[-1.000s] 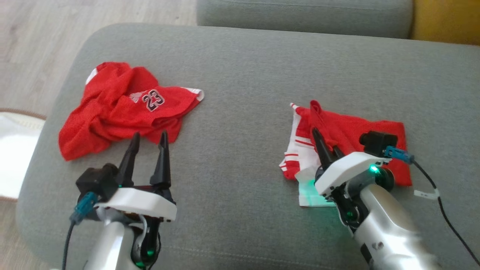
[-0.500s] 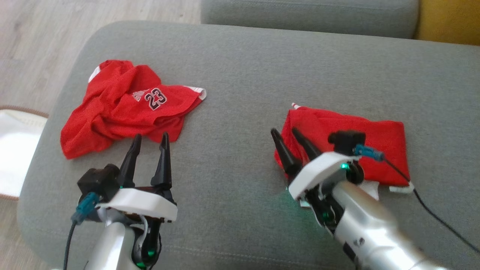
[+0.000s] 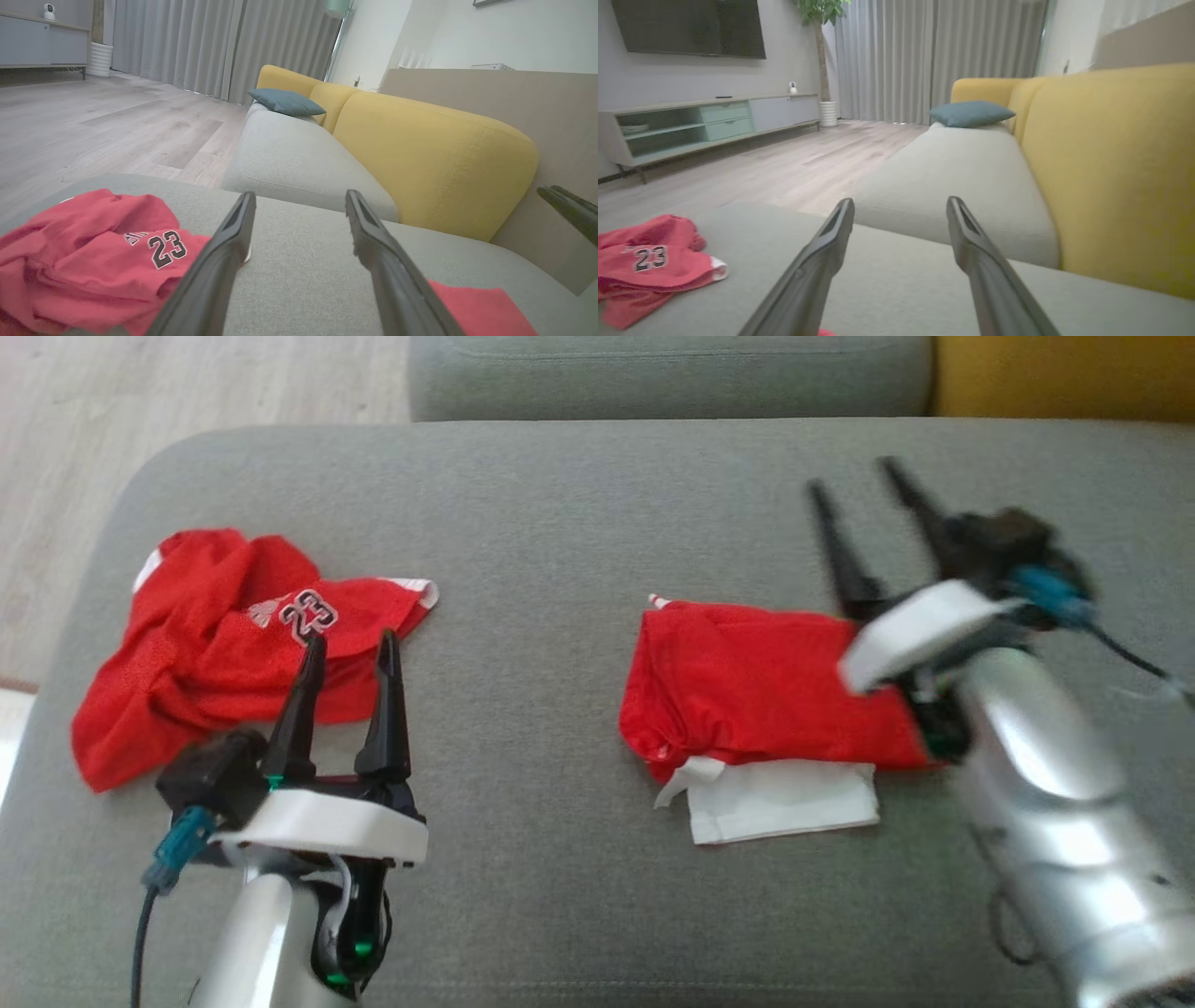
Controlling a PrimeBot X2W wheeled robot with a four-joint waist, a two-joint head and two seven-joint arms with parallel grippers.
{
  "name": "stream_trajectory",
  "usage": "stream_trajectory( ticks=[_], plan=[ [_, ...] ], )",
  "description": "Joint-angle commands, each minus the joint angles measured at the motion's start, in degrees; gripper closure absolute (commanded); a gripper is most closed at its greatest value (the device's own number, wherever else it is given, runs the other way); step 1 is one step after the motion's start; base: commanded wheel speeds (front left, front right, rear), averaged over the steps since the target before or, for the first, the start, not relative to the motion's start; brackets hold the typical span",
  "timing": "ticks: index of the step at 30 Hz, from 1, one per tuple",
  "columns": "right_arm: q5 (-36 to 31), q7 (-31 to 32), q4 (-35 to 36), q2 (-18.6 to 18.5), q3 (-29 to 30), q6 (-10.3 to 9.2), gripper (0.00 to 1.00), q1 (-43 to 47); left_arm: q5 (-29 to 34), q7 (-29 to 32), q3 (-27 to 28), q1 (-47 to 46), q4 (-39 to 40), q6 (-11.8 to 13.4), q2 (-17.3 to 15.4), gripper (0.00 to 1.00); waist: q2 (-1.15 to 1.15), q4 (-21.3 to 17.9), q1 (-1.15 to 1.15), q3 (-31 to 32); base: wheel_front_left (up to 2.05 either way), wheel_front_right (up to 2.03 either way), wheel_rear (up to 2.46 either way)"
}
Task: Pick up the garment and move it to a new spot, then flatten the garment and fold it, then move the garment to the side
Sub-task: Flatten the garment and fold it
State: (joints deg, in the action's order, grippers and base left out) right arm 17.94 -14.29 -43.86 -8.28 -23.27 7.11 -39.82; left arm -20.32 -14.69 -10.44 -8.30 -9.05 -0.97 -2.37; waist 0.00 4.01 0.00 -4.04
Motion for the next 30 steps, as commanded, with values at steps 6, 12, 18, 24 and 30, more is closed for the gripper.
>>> stream_trajectory(
  ticks=[6,12,18,24,30],
  plan=[
    [-10.5,-0.7,13.7,-1.4,10.6,0.37,0.0,10.6,-0.4,-0.3,1.4,-2.2,3.1,0.8,-0.5,0.0,0.0,-1.9,0.0,0.4,0.0,0.0,0.0],
    [-15.4,-0.7,20.8,0.2,16.1,0.37,0.0,18.0,-0.1,-0.3,0.9,-1.7,3.1,0.9,-0.5,0.0,0.0,-2.2,0.0,0.5,0.0,0.0,0.0],
    [-18.0,-0.4,25.9,2.9,19.5,0.37,0.0,24.5,1.2,-0.3,0.0,-0.3,2.4,0.7,-0.5,0.0,0.0,-2.3,0.0,0.5,0.0,0.0,0.0],
    [-18.6,0.2,27.9,4.4,20.9,0.37,0.0,27.5,2.4,-0.3,-0.4,0.6,2.3,0.8,-0.5,0.0,0.0,-2.4,0.0,0.5,0.0,0.0,0.0],
    [-19.0,0.8,28.8,4.9,21.5,0.37,0.0,28.5,3.0,-0.3,-0.8,1.1,3.0,1.0,-0.5,0.0,0.0,-2.1,0.0,0.5,0.0,0.0,0.0]
  ],
)
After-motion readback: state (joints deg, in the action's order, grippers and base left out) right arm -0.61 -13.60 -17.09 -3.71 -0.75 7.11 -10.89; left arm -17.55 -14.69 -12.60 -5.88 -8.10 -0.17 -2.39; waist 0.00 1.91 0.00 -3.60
